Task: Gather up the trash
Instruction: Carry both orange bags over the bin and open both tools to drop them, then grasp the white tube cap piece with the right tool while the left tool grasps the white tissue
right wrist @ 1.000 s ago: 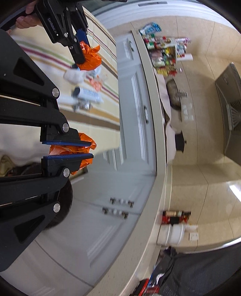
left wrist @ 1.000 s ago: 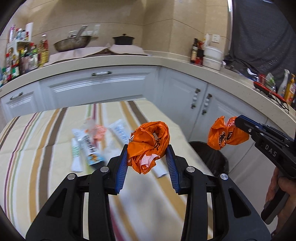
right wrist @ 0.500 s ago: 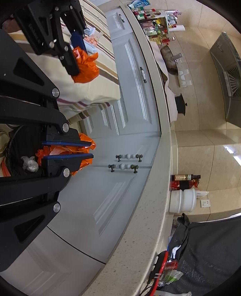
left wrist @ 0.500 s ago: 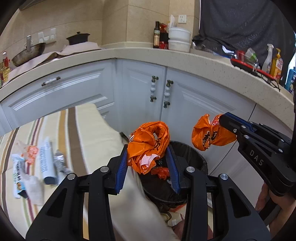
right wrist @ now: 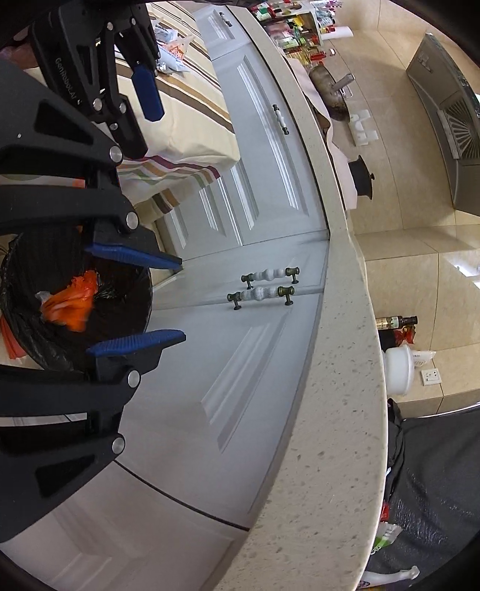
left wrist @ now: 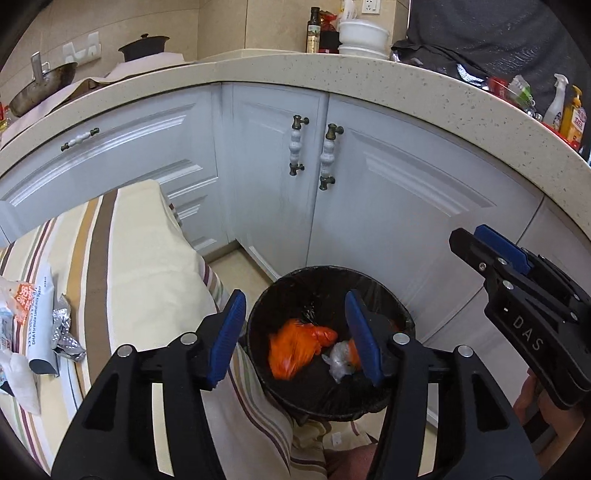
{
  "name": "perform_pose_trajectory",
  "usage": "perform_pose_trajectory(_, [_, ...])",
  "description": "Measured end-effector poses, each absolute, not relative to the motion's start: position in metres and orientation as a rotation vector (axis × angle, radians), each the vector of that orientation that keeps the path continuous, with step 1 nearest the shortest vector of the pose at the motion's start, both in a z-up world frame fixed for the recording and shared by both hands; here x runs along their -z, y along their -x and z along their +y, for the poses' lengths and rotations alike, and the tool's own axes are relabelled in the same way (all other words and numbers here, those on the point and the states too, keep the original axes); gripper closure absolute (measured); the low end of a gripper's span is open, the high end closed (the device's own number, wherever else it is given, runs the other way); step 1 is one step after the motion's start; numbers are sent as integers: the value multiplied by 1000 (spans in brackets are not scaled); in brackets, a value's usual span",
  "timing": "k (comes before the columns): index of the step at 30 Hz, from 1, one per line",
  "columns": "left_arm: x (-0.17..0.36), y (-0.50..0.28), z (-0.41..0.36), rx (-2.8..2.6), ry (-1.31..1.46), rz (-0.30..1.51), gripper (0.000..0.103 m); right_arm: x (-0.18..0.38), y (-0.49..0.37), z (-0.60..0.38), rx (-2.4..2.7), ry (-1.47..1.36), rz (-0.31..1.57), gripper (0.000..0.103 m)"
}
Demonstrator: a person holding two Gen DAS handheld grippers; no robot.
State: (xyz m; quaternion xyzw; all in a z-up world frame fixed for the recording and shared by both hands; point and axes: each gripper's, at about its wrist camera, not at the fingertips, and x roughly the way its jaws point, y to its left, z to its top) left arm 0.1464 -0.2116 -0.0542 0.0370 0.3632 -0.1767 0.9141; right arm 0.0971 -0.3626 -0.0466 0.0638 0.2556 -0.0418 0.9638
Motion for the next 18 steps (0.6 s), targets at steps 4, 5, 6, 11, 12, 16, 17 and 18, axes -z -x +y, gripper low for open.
perform_pose_trajectory(4, [47,-142,-204,361,-70,730,43,41,-92,-358,89,-136,507,61])
perform_pose_trajectory(5, [44,-140,-200,358,-68,721,42,40,-91,-356,87,-136,505,60])
perform_pose_trajectory(6, [42,-139,-197,355,-67,714,42,38,-89,-353,84,-136,502,58])
perform_pose_trajectory(11, [28,-125,-168,315,-60,675,40,29,-84,-334,55,-133,486,53])
perform_pose_trajectory(12, [26,-122,-161,306,-57,671,40,27,-83,-328,45,-132,483,52])
perform_pose_trajectory(16, [20,-111,-125,249,-36,659,38,22,-80,-304,-12,-141,481,49])
perform_pose_trajectory(17, [19,-107,-114,230,-30,656,38,22,-80,-298,-25,-143,483,49])
perform_pose_trajectory(18, [17,-105,-105,213,-26,655,38,22,-80,-291,-43,-146,485,49])
